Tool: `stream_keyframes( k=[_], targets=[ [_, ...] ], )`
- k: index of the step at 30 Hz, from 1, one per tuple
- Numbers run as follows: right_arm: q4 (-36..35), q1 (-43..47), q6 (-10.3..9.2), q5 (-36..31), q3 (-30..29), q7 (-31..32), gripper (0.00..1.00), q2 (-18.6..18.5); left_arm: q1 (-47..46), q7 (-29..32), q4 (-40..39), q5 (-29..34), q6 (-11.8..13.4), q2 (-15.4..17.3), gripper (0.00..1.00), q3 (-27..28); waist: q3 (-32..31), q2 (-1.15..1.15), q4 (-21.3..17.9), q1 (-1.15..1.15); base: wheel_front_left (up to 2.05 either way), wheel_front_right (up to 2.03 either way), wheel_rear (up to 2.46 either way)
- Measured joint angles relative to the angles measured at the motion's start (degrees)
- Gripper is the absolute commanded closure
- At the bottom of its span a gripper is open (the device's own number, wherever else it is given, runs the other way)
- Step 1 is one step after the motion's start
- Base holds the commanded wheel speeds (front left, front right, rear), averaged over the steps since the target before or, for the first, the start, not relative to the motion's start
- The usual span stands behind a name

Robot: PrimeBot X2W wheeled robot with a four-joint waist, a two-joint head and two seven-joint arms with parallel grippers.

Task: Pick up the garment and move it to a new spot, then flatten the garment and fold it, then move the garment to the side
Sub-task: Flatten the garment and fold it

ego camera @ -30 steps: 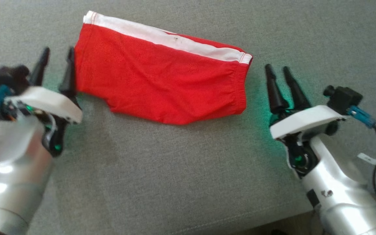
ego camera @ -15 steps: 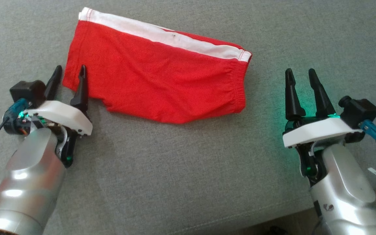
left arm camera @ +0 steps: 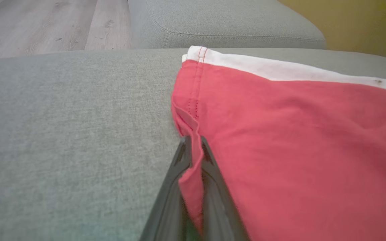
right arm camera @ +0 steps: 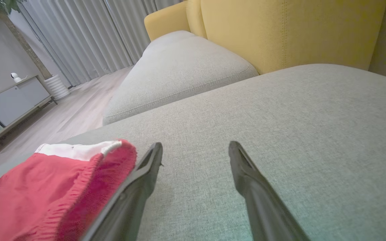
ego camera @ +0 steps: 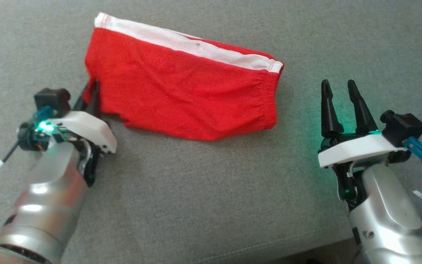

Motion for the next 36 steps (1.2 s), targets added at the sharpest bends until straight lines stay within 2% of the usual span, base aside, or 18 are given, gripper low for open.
stream_keyframes(
  k=[4,8,14,21,22,23,27,31,36],
  targets=[
    [0.5,0.4,0.00,-0.5,-0.3,0.0,0.00,0.0,2.3,-0.6,-0.3,-2.5,0.0,-1.0,1.00,-0.2,-1.8,0.00,1.0,0.00,0.00,0.00,0.00],
    [1.1,2.9,0.00,-0.6,-1.1,0.0,0.00,0.1,6.3,-0.8,-1.0,-4.1,0.1,-2.2,1.00,2.7,-4.5,0.00,2.2,0.00,0.00,0.00,0.00],
    [2.3,7.8,0.00,-1.0,-2.4,0.0,0.00,0.2,16.8,-0.8,-9.4,-1.2,4.1,-2.9,1.00,10.1,-9.5,0.00,4.6,-0.01,0.00,0.00,0.00],
    [2.9,10.5,0.00,-2.3,-1.9,0.0,0.00,0.3,27.6,-0.8,-16.2,4.9,6.9,-5.0,1.00,16.9,-13.1,0.00,8.3,-0.02,0.00,0.00,0.00],
    [2.9,10.5,0.00,-2.5,-1.5,0.0,0.00,0.3,28.2,-0.8,-17.2,5.8,7.1,-5.4,0.59,17.9,-13.3,0.00,8.8,-0.01,0.00,0.00,0.00],
    [2.7,10.5,0.00,-2.4,-0.8,0.0,0.00,0.3,28.5,-0.8,-18.1,6.8,7.3,-5.6,0.00,18.9,-13.4,0.00,9.3,-0.01,0.00,0.00,0.00],
    [1.3,10.1,0.00,-1.0,3.6,0.0,0.00,0.3,29.5,-0.8,-21.8,10.9,7.6,-6.9,0.00,22.4,-13.0,0.00,10.9,-0.01,0.00,0.00,0.00],
    [1.4,7.5,0.00,0.4,7.6,0.0,0.00,0.3,31.6,-0.8,-24.1,14.2,7.0,-8.3,0.00,24.1,-12.4,0.00,12.5,-0.01,0.00,0.00,0.00],
    [7.7,4.1,0.00,-0.8,8.4,0.0,0.00,0.3,34.0,-0.8,-25.0,16.9,5.2,-9.1,0.00,24.9,-11.5,0.00,15.1,0.00,0.00,0.00,0.00]
  ],
)
